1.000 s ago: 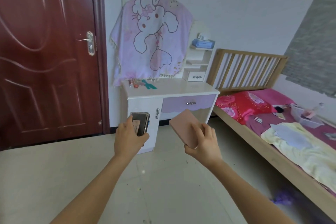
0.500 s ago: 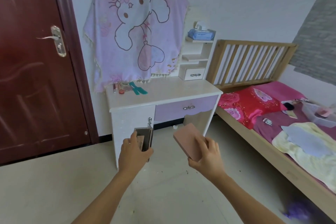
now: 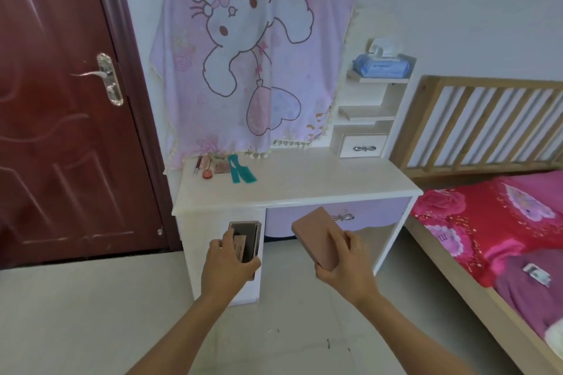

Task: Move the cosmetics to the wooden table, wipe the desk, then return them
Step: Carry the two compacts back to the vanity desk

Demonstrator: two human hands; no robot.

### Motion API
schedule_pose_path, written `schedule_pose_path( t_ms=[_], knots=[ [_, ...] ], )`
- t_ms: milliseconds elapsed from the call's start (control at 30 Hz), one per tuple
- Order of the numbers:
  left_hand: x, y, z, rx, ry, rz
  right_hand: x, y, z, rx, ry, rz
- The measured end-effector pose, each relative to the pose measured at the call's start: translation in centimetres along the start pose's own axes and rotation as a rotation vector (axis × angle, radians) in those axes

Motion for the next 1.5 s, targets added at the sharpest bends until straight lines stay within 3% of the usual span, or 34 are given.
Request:
schedule_pose_path(
  t_ms=[167,333,600,900,1000,1100,1200,1300,1500],
  knots=[
    [5.0,2.7,-1.6,0.014,-0.051,0.075,5.7,-1.8,-5.0,0.010,0.106,-0.020],
    [13.7,5.8,-2.9,-0.018,-0.094,0.142,13.6,-1.3,-8.8,-0.041,0.109,0.003],
    [26.8,8.7,-6.4,-0.017,0.004,0.170,26.2,1.6,-14.4,-0.031,0.151,-0.044],
    [35.6,10.6,-10.9,0.120,0.047,0.260,33.3,-1.2,-21.7,-0.072,0.277,-0.166],
    [39.1,10.7,-12.4,0.130,0.020,0.315,36.7,-2.3,-23.1,-0.068,0.268,-0.131],
    [43.1,10.9,-14.2,0.126,-0.005,0.365,40.4,-2.9,-24.8,-0.082,0.363,-0.154],
    [46.7,11.7,-15.8,0.166,0.011,0.447,43.2,-3.4,-25.8,-0.053,0.307,-0.122],
    [49.2,12.7,-16.6,0.213,0.000,0.530,44.7,-4.0,-27.7,-0.071,0.424,-0.113],
    [51.8,14.1,-16.9,0.319,0.012,0.594,46.9,-4.0,-30.1,-0.070,0.453,-0.121]
  ],
)
Point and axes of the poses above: each hand's wrist, its own x-axis towards the middle knuckle, its own z-axis out of the back of the hand, y = z × x, the point moved 8 cm from there along x, towards the middle knuckle, and after that the axes turned 15 degrees about -z, right-handed, at the moved point
